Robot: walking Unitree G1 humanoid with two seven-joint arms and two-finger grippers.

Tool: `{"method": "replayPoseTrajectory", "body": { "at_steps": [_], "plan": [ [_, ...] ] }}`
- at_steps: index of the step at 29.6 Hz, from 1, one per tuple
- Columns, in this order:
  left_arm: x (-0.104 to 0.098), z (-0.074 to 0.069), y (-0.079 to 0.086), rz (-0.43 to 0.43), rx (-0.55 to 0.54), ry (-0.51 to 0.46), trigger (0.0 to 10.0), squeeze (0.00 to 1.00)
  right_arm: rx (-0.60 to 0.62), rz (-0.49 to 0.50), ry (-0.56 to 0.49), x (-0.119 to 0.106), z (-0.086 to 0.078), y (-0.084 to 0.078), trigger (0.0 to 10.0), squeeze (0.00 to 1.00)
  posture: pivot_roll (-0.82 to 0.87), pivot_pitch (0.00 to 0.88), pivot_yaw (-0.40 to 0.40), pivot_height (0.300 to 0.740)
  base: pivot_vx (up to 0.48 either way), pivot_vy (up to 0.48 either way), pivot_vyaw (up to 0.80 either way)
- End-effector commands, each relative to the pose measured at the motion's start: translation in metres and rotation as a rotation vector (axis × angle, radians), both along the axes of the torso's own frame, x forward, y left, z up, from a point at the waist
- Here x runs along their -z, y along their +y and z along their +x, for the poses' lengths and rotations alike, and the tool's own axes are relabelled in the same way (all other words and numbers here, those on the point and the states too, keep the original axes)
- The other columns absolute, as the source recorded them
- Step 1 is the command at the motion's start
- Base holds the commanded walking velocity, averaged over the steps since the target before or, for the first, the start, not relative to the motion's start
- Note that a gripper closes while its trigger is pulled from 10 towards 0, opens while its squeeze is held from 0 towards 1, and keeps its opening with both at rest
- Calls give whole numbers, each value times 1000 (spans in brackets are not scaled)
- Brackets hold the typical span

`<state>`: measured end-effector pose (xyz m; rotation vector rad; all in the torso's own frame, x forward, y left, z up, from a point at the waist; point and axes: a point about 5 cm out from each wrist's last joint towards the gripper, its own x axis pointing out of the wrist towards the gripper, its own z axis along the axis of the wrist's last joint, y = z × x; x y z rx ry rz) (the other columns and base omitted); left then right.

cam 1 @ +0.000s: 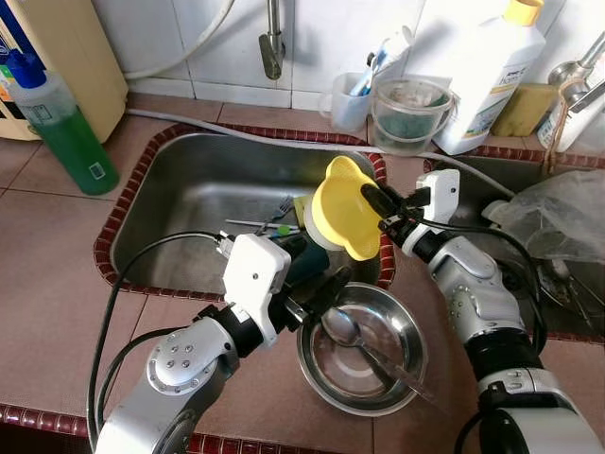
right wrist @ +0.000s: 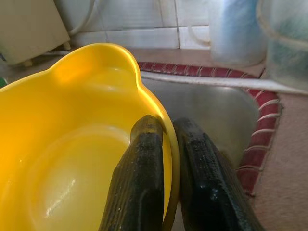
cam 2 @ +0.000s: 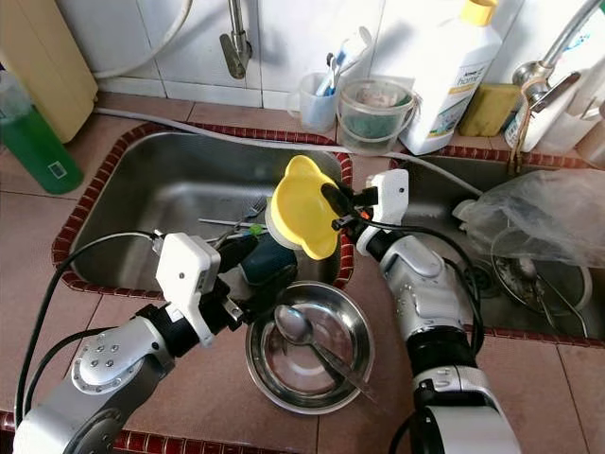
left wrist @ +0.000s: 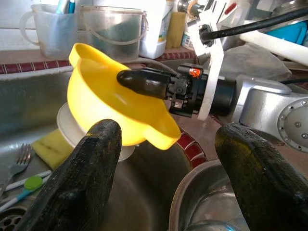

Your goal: Kitchen organization

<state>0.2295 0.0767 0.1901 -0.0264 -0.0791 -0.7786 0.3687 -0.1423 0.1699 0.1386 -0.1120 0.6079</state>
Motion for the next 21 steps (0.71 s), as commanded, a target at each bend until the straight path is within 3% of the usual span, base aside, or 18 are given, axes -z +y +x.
{"method": "replayPoseTrajectory", "body": {
  "at_steps": [1,10,11,12,21],
  "plan": [
    [-4,-3,-2,-9,9,-9,10000,0,-26,-2,10,1,0,3,10000,0,25,253,-11,740,0,0,0],
    [-5,-2,-3,-27,6,-5,10000,0,-54,-6,36,5,-1,7,10000,0,22,256,-15,740,0,0,0],
    [-6,-2,-3,-22,5,-8,10000,0,-55,-8,35,5,-1,6,10000,255,21,256,-15,740,0,0,0],
    [-5,-2,-3,-21,4,-8,10000,0,-57,-4,37,5,-1,6,10000,1000,21,256,-16,740,0,0,0],
    [-5,-2,-2,-19,2,-7,10000,0,-59,-6,31,5,-1,4,10000,1000,22,255,-15,740,0,0,0]
  ]
}}
